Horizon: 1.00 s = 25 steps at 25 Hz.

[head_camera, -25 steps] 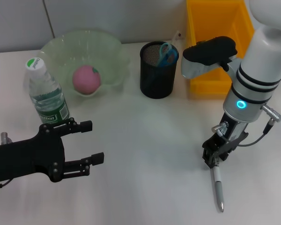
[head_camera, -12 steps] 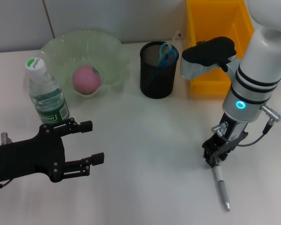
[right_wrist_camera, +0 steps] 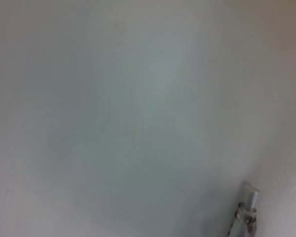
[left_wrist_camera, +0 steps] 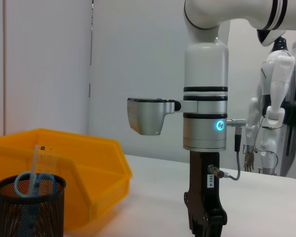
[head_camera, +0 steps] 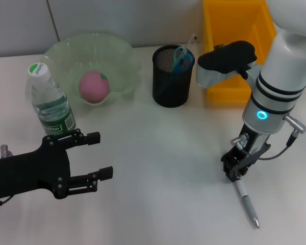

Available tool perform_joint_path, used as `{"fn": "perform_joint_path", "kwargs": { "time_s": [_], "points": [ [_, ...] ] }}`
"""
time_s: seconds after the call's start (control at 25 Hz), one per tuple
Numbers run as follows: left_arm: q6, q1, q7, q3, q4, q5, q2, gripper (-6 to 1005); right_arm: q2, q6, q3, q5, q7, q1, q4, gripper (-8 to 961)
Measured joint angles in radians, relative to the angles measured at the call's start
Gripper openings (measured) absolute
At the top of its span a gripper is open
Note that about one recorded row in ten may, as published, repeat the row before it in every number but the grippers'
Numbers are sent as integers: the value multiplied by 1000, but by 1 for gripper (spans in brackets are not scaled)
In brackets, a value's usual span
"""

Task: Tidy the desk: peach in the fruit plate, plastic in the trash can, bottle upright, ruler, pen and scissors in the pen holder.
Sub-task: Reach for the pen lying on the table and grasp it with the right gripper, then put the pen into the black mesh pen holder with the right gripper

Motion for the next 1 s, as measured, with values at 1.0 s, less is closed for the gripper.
{"fn": "perform_joint_path", "kwargs": {
  "time_s": [1.0],
  "points": [
    [4,5,3,-5,-5,0,0,800,-5,-77,15,9,-7,-56,-255,121]
  ]
}}
